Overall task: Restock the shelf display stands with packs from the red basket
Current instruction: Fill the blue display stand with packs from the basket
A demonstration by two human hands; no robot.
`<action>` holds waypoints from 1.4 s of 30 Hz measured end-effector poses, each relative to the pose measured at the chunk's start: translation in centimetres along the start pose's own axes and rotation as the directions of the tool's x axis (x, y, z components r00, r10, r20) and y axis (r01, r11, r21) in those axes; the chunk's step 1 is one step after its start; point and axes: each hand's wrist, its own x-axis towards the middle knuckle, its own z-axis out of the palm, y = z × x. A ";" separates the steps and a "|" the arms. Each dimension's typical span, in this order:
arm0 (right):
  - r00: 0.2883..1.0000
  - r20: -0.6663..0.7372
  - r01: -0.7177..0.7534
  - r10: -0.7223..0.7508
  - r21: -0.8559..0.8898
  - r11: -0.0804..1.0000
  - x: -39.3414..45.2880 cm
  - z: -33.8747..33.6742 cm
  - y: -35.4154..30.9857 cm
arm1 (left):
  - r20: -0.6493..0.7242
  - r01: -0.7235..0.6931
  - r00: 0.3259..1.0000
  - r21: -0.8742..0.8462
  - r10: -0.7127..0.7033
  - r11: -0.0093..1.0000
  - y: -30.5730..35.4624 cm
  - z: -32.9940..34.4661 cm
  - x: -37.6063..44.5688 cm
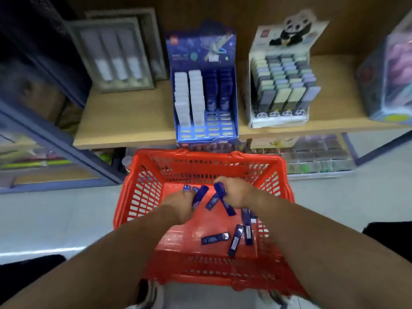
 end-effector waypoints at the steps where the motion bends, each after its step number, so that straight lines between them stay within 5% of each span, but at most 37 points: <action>1: 0.999 0.002 0.054 -0.054 -0.055 0.997 -1.0 -2.0 -0.5 | -0.015 -0.035 0.999 0.011 0.035 0.999 0.2 -1.7 -0.7; 7: 0.947 -0.204 0.218 -0.249 -0.166 0.962 -6.9 -12.6 -3.6 | -0.199 -0.157 0.968 -0.019 0.150 0.987 3.2 -11.0 -6.2; 11: 0.870 -0.369 0.307 -0.328 -0.114 0.945 -10.2 -17.5 -5.4 | -0.324 -0.229 0.933 -0.189 0.160 0.955 5.0 -14.5 -8.5; 18: 0.621 -0.747 0.393 -0.239 0.032 0.919 -10.3 -19.5 -5.4 | -0.566 -0.299 0.825 -0.419 0.011 0.857 5.5 -17.2 -9.0; 23: 0.616 -0.760 0.403 -0.207 0.079 0.912 -7.1 -19.0 -6.5 | -0.630 -0.415 0.776 -0.467 0.036 0.781 5.0 -18.3 -6.8; 31: 0.610 -0.748 0.403 -0.264 0.006 0.915 -3.7 -17.9 -7.4 | -0.627 -0.403 0.778 -0.550 -0.043 0.731 4.0 -19.1 -6.0; 42: 0.573 -0.754 0.433 -0.321 -0.055 0.900 -2.4 -17.2 -6.2 | -0.568 -0.336 0.823 -0.500 -0.009 0.798 3.4 -18.2 -5.4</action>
